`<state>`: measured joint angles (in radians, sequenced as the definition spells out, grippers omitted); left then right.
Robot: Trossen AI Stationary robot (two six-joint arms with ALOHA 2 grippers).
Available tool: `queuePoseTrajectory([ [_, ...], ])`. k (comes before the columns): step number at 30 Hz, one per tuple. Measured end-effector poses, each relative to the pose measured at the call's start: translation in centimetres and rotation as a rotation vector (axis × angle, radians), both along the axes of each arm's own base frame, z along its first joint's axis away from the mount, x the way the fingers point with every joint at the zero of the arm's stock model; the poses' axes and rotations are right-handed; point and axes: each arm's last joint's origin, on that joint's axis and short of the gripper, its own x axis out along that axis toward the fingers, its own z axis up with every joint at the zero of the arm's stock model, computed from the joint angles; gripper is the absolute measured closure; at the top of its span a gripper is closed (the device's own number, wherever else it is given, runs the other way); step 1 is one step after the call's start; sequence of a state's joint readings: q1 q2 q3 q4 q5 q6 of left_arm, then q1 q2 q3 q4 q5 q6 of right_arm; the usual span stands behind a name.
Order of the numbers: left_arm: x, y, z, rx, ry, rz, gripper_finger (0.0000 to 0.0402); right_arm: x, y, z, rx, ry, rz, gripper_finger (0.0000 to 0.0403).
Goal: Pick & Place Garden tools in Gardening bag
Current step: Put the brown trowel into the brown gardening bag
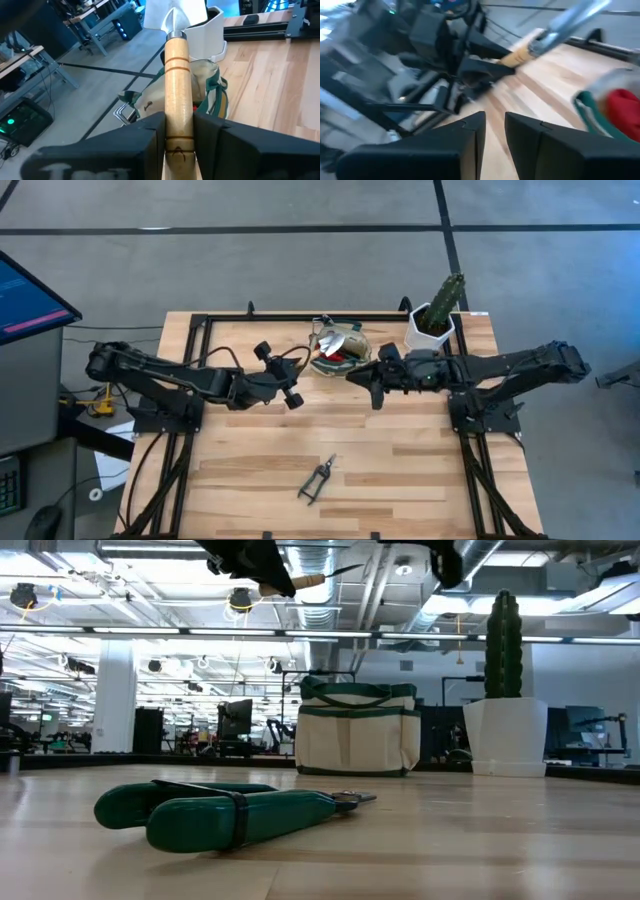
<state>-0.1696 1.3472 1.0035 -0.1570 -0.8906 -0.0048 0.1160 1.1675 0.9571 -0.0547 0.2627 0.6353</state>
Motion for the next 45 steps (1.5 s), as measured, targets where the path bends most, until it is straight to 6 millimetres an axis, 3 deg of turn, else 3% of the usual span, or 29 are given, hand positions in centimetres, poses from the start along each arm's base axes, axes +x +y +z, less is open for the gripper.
queuePoseTrajectory([
  [4,0.0,0.0,0.0,0.0,0.0,0.0,0.0351,0.3,-1.3,-1.5,0.058,-0.126,0.038,0.0337],
  [12,0.0,0.0,0.0,0.0,-0.001,0.0,0.0351,-0.7,-4.2,-4.4,0.318,-0.294,-0.113,0.0337],
  [20,0.0,0.0,0.0,-0.001,-0.002,-0.001,0.035,0.4,-4.6,-4.4,0.381,-0.306,-0.134,0.0321],
  [33,0.1,-0.1,0.1,-0.035,-0.027,-0.028,0.035,0.4,-5.0,-3.3,0.315,-0.383,-0.15,0.0177],
  [38,0.6,-0.3,0.3,-0.071,-0.081,-0.068,0.035,0.4,-5.1,-3.3,0.314,-0.384,-0.154,0.0169],
  [45,1.3,-0.4,-0.2,-0.07,-0.092,-0.068,0.035,0.4,-5.2,-3.3,0.313,-0.384,-0.158,0.0191],
])
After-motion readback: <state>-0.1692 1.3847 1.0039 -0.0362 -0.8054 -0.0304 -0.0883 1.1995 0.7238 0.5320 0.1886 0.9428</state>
